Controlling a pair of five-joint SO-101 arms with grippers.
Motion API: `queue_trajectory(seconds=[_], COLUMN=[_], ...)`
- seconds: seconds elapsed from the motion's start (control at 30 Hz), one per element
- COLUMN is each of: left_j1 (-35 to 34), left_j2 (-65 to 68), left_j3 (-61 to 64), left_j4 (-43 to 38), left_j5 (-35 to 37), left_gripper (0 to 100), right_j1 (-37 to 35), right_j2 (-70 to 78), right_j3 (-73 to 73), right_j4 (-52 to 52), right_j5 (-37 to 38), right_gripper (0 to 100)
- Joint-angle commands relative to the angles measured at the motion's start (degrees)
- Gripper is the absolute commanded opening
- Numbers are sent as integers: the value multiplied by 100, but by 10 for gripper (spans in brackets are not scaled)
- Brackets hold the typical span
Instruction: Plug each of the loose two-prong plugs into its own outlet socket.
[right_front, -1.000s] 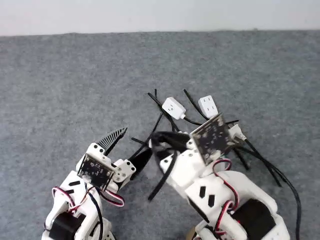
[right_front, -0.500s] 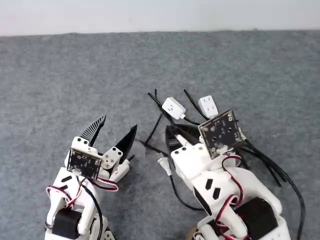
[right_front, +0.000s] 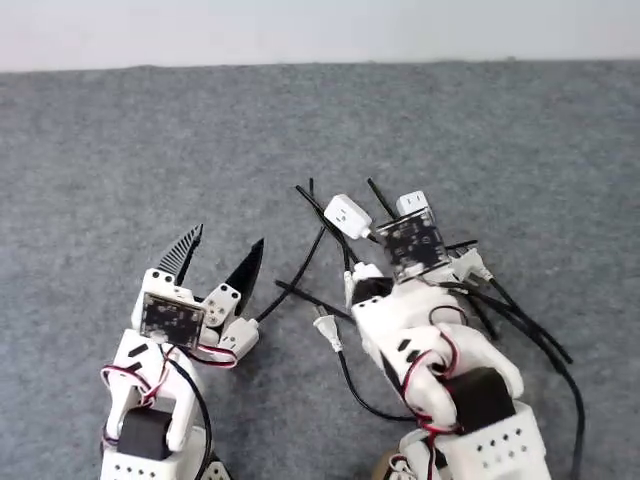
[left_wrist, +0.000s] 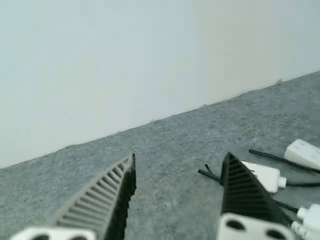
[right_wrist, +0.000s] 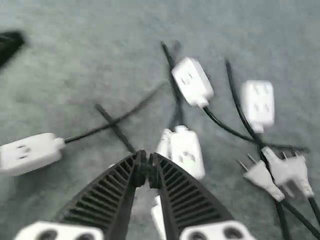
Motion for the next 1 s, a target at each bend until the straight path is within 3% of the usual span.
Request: queue_trajectory(seconds=[0.0, 0.1, 0.23, 0.57, 0.97], left_j1=[-53, -237, -431, -404, -440], left_j2=[-88, -97, -97, -97, -97], left_j3=[233, 330, 330, 330, 330], left_j4=[-167, 193, 774, 2813, 4079], left_j5=[-554, -791, -747, -791, -791], left_gripper=[268, 268, 268, 269, 269], right_j1=[769, 1209, 1270, 1297, 1543], right_j2=[-57, -66, -66, -66, -66], right_j3=[387, 1275, 2435, 3789, 3798], right_j4=[-725, -1692, -2782, -4365, -4013], right_j5=[70, 70, 70, 26, 35], right_gripper=[8, 8, 8, 8, 8])
